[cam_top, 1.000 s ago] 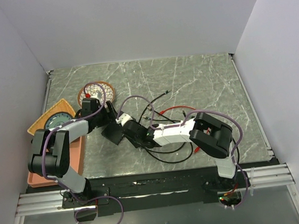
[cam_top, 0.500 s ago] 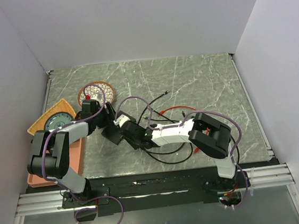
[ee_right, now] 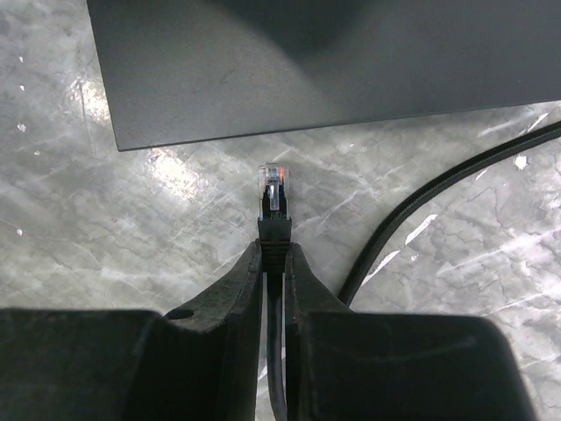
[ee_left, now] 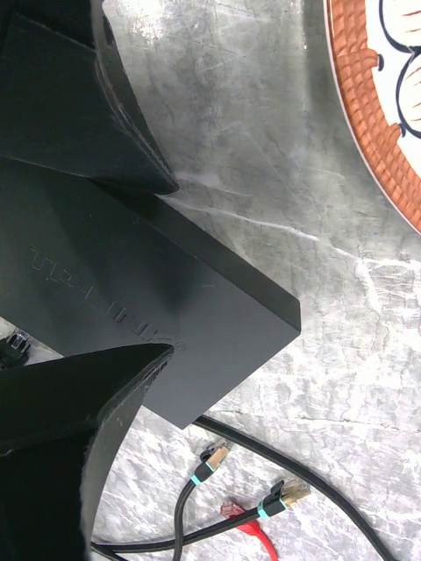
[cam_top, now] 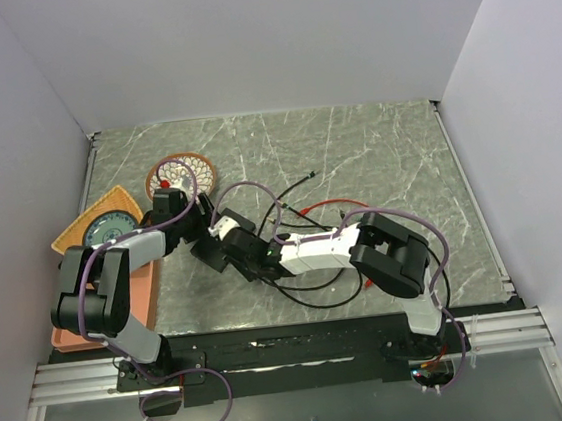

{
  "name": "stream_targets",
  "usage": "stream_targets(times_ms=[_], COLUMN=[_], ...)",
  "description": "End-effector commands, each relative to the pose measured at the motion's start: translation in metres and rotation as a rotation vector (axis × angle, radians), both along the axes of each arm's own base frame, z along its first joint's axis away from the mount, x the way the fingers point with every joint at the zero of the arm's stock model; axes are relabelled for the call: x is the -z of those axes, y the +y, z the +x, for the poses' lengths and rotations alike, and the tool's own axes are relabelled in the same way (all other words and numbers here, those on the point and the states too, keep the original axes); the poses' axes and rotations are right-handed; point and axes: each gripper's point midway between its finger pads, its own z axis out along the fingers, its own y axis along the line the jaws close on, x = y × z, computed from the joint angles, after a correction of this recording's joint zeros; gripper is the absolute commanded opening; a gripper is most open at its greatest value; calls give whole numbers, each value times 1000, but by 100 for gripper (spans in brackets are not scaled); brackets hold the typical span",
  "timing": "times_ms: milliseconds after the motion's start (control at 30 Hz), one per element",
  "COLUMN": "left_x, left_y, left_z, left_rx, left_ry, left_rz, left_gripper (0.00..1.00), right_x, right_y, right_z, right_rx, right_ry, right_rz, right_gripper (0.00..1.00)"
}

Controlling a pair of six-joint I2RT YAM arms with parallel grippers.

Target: Insert the plug into the switch port

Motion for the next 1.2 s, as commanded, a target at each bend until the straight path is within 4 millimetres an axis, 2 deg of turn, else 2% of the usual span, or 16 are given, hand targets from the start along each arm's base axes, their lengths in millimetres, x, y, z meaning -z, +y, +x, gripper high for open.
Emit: stream_targets(times_ms=[0,333,467,633,1167], left_x=[17,18,17,17,18], left_y=[-2,-3,-3,-4,-9], left_z=[-25,-27,-26,-27,-29], left_rx=[22,32,36,41,43], left_ry=[95,96,95,94,107], left_rz=[-11,-11,-12,-14,-50], left_gripper=[75,75,75,75,75], right_x=[13,8,12,7,-12], right_y=[9,13,9,7,28], right_z=[-4,7,11,16,5], right_rx=[-11,2,28,42,-76], right_ry=[9,-12,-7,-11,-40], right_rz=[-9,0,-16,4,96], right_gripper=[0,0,0,0,0])
